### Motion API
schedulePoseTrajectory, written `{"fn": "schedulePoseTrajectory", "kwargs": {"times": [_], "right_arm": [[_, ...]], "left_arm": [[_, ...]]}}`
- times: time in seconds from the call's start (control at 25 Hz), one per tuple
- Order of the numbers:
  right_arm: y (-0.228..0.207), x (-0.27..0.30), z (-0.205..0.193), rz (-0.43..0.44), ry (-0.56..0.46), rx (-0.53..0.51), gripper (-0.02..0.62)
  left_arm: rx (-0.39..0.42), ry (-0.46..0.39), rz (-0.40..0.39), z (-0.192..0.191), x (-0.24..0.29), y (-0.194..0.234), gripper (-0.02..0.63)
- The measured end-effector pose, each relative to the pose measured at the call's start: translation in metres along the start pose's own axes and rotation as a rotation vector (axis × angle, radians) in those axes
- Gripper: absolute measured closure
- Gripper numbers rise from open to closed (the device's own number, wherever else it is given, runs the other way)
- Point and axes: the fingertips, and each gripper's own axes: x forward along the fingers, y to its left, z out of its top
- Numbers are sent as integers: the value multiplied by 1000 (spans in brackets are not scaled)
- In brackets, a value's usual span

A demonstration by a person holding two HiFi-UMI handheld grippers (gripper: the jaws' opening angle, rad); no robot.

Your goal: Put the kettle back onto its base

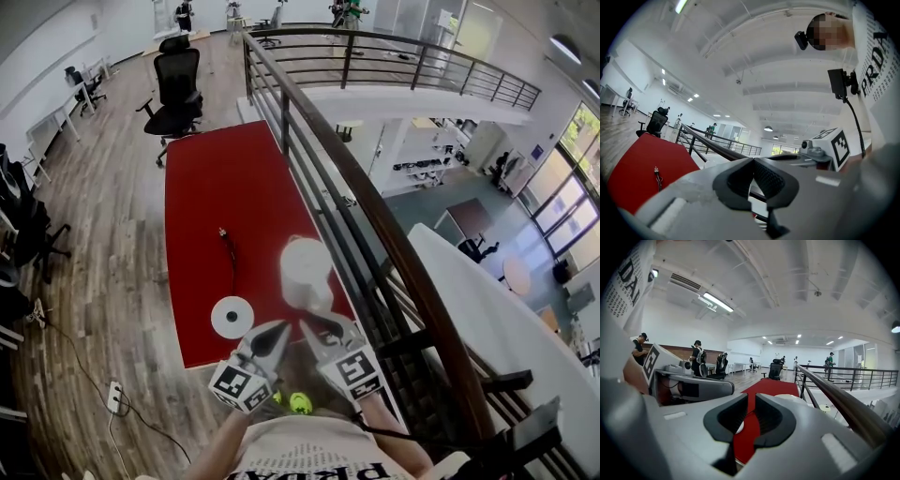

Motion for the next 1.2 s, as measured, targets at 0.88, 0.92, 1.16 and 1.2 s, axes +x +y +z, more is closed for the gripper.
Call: {"fn": "schedulePoseTrajectory", "kwargs": {"times": [0.88, 0.92, 1.16, 1.2], "right_arm": [[-22, 23, -21, -164, 109, -13, 499], [-26, 24, -23, -169, 111, -14, 492], [-52, 28, -33, -214, 126, -38, 465], [-56, 28, -36, -225, 128, -42, 463]], "left_arm": [[-46, 46, -80, -18, 15, 34, 614], [-41, 46, -81, -19, 17, 34, 614], [-18, 61, -64, -31, 33, 36, 614], [-13, 63, -60, -34, 36, 37, 614]]}}
